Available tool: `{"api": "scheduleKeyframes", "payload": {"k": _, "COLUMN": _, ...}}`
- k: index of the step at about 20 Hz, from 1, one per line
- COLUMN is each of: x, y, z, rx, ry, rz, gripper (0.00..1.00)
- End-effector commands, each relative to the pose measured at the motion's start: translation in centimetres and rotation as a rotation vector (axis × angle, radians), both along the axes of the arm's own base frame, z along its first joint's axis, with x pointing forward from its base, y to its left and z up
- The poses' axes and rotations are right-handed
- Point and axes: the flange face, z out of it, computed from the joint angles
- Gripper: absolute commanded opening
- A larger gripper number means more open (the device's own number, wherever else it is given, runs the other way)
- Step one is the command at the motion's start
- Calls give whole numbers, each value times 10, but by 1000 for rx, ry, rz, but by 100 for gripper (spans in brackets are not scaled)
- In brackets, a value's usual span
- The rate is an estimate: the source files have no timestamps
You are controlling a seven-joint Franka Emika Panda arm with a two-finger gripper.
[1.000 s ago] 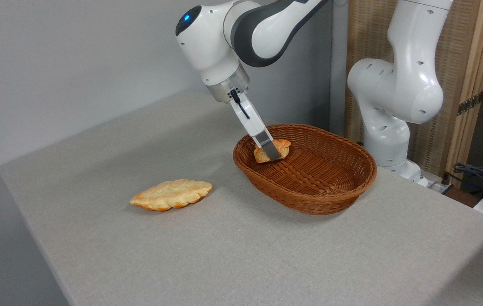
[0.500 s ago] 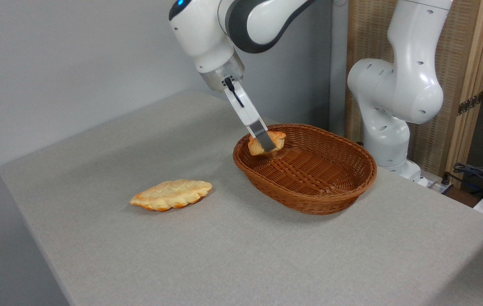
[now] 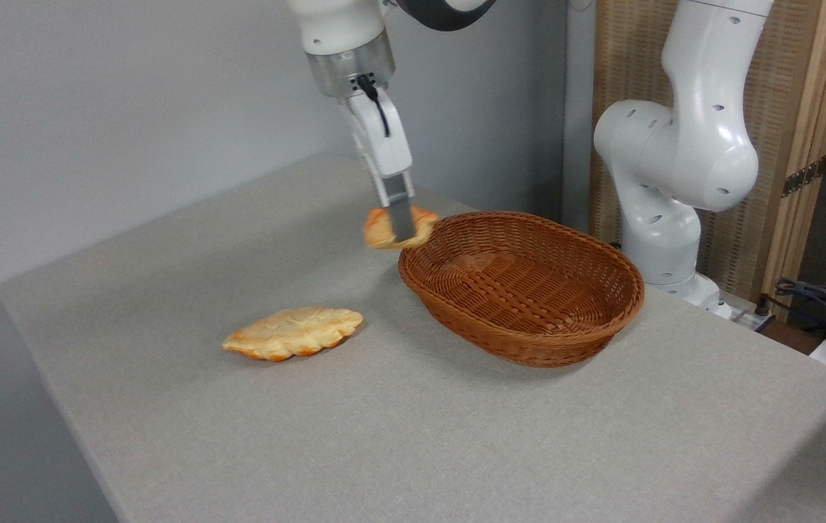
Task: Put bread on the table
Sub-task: 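Carry the roll over the basket rim and lower it beside the pastry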
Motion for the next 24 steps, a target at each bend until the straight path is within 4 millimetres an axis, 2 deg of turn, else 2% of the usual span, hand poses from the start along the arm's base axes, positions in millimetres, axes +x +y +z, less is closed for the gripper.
{"api": "scheduleKeyframes", "payload": {"k": 1, "x": 41, "y": -10, "z": -20, "rx": -43, "ry": -102, "rz": 7, "gripper": 34}}
{"api": "scheduleKeyframes", "payload": {"k": 3, "x": 61, "y": -7, "z": -39, "rx": -49, "ry": -132, "rz": 27, "gripper": 42}}
{"api": "scheduleKeyframes", "payload": {"k": 4, "x": 69, "y": -3, "z": -50, "rx": -48, "ry": -131, "rz": 37, "gripper": 50}}
{"api": "scheduleKeyframes", "payload": {"k": 8, "x": 89, "y": 8, "z": -75, "rx": -46, "ry": -152, "rz": 68, "gripper": 94}}
{"api": "scheduleKeyframes", "payload": {"k": 9, "x": 92, "y": 11, "z": -79, "rx": -44, "ry": -153, "rz": 75, "gripper": 99}}
{"api": "scheduleKeyframes", "payload": {"k": 15, "x": 96, "y": 16, "z": -78, "rx": -44, "ry": -159, "rz": 81, "gripper": 100}}
{"api": "scheduleKeyframes", "payload": {"k": 17, "x": 103, "y": 29, "z": -66, "rx": -50, "ry": -185, "rz": 107, "gripper": 100}}
{"api": "scheduleKeyframes", "payload": {"k": 20, "x": 107, "y": 30, "z": -57, "rx": -55, "ry": -200, "rz": 120, "gripper": 100}}
{"api": "scheduleKeyframes", "payload": {"k": 24, "x": 113, "y": 29, "z": -22, "rx": -65, "ry": -222, "rz": 180, "gripper": 100}}
